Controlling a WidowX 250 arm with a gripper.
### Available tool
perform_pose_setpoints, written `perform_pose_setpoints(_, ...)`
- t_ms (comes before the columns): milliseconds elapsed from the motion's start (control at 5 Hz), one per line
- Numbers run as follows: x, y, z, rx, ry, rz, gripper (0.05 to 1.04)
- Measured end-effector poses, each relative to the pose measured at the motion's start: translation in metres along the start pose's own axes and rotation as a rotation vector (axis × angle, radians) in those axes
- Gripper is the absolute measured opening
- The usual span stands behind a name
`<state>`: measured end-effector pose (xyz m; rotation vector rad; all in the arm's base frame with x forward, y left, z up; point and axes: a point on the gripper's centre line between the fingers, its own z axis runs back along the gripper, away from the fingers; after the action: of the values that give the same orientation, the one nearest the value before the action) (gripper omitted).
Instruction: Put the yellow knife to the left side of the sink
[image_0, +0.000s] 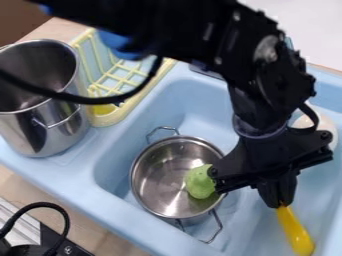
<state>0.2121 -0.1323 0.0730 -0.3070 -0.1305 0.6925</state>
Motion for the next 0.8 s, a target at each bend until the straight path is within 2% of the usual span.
perform_pose_setpoints(200, 0.004, -0.005, -0.006, -0.03, 0.036, -0.061, 0.053)
perform_pose_setpoints(400, 0.008, -0.007, -0.009, -0.088, 0.06, -0.151, 0.053)
perform_pose_setpoints(600, 0.012, -0.001, -0.005, -0.089, 0.031, -0.172, 0.071)
perform_pose_setpoints(800, 0.013, 0.011, 0.005, -0.024, 0.009, -0.144, 0.206)
